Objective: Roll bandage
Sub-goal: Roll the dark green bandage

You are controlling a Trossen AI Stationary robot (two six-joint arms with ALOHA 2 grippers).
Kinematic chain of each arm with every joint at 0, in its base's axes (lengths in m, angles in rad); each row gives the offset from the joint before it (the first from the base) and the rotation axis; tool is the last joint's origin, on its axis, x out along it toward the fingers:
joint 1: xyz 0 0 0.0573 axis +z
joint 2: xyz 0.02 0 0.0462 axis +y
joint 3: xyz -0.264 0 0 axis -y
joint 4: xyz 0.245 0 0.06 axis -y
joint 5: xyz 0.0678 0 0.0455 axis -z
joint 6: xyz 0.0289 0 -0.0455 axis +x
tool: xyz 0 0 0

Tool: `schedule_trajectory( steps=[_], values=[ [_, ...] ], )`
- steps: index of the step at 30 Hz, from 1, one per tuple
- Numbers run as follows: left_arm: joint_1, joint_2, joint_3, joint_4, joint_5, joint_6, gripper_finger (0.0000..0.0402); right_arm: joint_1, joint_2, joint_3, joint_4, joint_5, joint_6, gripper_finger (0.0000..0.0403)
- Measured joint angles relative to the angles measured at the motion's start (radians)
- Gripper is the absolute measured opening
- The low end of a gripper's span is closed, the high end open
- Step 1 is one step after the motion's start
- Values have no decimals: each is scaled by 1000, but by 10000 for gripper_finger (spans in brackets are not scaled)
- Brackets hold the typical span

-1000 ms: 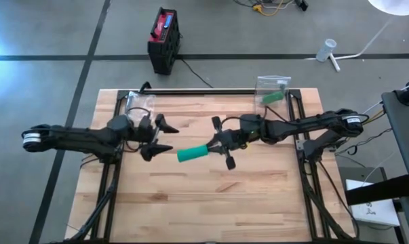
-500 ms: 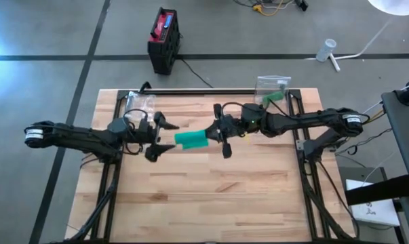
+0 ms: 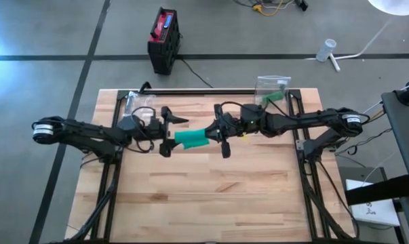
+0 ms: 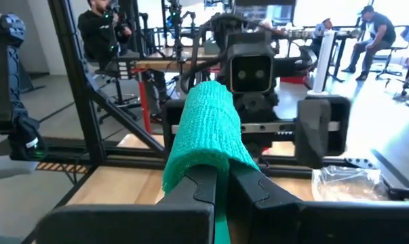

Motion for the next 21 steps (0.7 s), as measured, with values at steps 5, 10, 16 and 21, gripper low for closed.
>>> schedule_trajectory(
  steps=[5,10,16,21],
  values=[
    [0,59,68,-39,3,-1,254,1,0,0,-10,-3,31,3],
    [0,41,78,-72,5,22,86,1,0,0,-40,-9,32,3],
    [0,-42,71,-118,-34,57,12,3,0,0,-63,-19,39,3],
    [0,-137,89,-180,-78,124,2,2,0,-1,-109,-18,52,3]
  ],
)
